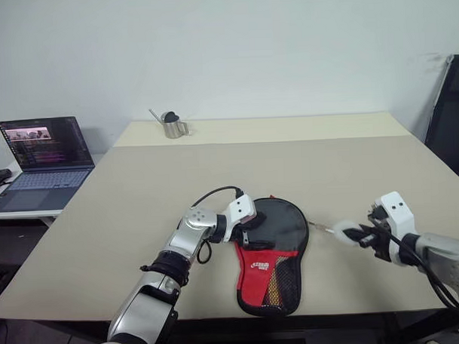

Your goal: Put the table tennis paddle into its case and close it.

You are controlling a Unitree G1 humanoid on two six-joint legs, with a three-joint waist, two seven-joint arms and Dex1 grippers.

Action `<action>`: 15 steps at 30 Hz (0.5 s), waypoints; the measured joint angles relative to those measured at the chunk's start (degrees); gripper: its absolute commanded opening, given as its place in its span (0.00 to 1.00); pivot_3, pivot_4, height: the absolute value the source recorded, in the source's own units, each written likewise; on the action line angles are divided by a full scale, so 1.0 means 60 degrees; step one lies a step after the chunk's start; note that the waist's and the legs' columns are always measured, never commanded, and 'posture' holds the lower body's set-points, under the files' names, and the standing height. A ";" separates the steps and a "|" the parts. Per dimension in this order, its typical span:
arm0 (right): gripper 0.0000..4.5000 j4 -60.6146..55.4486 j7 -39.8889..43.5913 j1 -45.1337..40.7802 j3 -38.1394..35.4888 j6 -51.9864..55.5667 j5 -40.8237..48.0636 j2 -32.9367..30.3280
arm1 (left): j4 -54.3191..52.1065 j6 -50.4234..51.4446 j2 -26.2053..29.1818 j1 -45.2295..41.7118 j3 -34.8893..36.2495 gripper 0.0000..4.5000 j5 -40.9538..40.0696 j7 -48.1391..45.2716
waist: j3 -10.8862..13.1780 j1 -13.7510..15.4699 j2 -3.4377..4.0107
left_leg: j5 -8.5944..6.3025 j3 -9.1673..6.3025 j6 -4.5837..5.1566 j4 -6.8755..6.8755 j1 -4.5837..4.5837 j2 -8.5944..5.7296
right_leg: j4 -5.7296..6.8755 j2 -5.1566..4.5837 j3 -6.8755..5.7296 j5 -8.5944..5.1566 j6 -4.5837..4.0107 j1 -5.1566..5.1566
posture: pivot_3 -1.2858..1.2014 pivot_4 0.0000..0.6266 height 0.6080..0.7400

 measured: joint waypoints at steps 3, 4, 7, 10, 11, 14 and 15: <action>0.07 -0.1301 0.0103 0.0785 -0.0543 0.0879 0.0852 0.0001 | 0.0042 -0.0001 -0.0051 -0.0006 -0.0002 1.00 0.0001 0.0003 | -0.0008 0.0010 -0.0014 | -0.0004 -0.0010 -0.0006 -0.0004 -0.0004 0.0002 | -0.0015 -0.0001 -0.0009 -0.0002 -0.0002 0.0002 | 0.52 0.24 1.00; 0.07 -0.1693 0.0130 0.1056 -0.0691 0.1124 0.1107 0.0001 | 0.0054 -0.0003 -0.0053 -0.0011 -0.0002 1.00 0.0001 -0.0008 | -0.0009 0.0012 -0.0018 | -0.0007 -0.0011 -0.0009 -0.0004 -0.0005 0.0004 | -0.0020 -0.0002 -0.0010 -0.0003 -0.0003 0.0003 | 0.52 0.24 1.00; 0.07 -0.2396 0.0166 0.1674 -0.1198 0.1580 0.1662 0.0035 | 0.0168 -0.0014 -0.0073 -0.0043 -0.0005 1.00 0.0001 -0.0023 | -0.0021 0.0011 -0.0031 | -0.0012 -0.0010 -0.0014 -0.0004 -0.0004 0.0002 | -0.0030 -0.0008 -0.0010 -0.0005 -0.0003 0.0003 | 0.52 0.24 1.00; 0.07 -0.3016 0.0213 0.2601 -0.1612 0.1693 0.2168 0.0121 | 0.0233 -0.0028 -0.0133 -0.0082 -0.0031 1.00 0.0001 -0.0045 | -0.0023 0.0030 -0.0034 | -0.0015 -0.0037 -0.0019 -0.0008 -0.0007 -0.0004 | -0.0043 -0.0028 -0.0022 -0.0016 -0.0006 -0.0006 | 0.52 0.24 1.00; 0.07 -0.3209 0.0220 0.2927 -0.1672 0.1686 0.2332 0.0148 | 0.0238 -0.0031 -0.0136 -0.0086 -0.0047 1.00 0.0001 -0.0080 | -0.0025 0.0031 -0.0031 | -0.0022 -0.0053 -0.0029 -0.0012 -0.0005 -0.0002 | -0.0060 -0.0031 -0.0023 -0.0021 -0.0009 -0.0010 | 0.52 0.24 1.00; 0.06 -0.3718 0.0216 0.3984 -0.2006 0.1327 0.3102 0.0206 | 0.0238 -0.0062 -0.0176 -0.0099 -0.0129 1.00 0.0000 -0.0263 | -0.0046 0.0060 -0.0015 | -0.0025 -0.0085 -0.0034 -0.0084 0.0005 -0.0011 | -0.0156 -0.0040 -0.0050 -0.0023 -0.0008 0.0025 | 0.52 0.24 1.00; 0.06 -0.3761 0.0153 0.4361 -0.2050 0.1027 0.3455 0.0061 | 0.0238 -0.0079 -0.0215 -0.0106 -0.0140 1.00 0.0000 -0.0332 | -0.0050 0.0075 -0.0014 | -0.0028 -0.0085 -0.0040 -0.0094 0.0003 -0.0024 | -0.0160 -0.0051 -0.0052 -0.0044 0.0008 0.0052 | 0.52 0.24 1.00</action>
